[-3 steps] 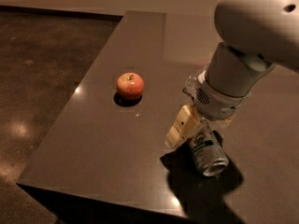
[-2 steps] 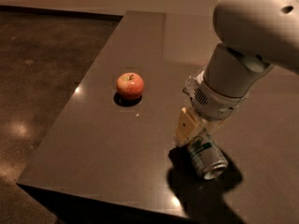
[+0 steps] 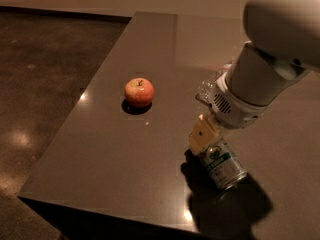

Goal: Place 7up can upright

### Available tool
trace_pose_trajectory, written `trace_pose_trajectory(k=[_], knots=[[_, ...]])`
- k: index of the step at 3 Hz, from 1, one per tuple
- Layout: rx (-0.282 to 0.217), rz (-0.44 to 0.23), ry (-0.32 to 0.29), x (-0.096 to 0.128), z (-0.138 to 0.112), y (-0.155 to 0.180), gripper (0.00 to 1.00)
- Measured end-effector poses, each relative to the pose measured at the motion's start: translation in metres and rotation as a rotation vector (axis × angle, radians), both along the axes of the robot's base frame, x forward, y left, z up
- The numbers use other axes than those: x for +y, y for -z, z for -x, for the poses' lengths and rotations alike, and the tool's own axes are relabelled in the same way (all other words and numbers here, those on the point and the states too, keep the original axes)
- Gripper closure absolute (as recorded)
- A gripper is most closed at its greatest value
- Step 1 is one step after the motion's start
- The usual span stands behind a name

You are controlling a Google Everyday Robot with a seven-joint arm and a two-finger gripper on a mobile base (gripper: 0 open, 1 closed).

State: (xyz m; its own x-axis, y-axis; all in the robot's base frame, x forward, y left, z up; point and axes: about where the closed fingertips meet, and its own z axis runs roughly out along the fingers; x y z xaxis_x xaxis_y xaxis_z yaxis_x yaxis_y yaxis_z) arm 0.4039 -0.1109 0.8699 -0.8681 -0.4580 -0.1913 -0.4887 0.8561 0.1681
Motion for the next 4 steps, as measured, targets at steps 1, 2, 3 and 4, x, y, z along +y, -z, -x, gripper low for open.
trace_pose_trajectory(k=[1, 2, 3, 4], knots=[[-0.124, -0.06, -0.095, -0.002, -0.003, -0.03, 1.0], [-0.257, -0.163, -0.147, -0.01, -0.01, -0.059, 1.0], [-0.378, -0.299, -0.138, -0.023, -0.02, -0.069, 1.0], [-0.508, -0.438, -0.104, -0.037, -0.029, -0.071, 1.0]])
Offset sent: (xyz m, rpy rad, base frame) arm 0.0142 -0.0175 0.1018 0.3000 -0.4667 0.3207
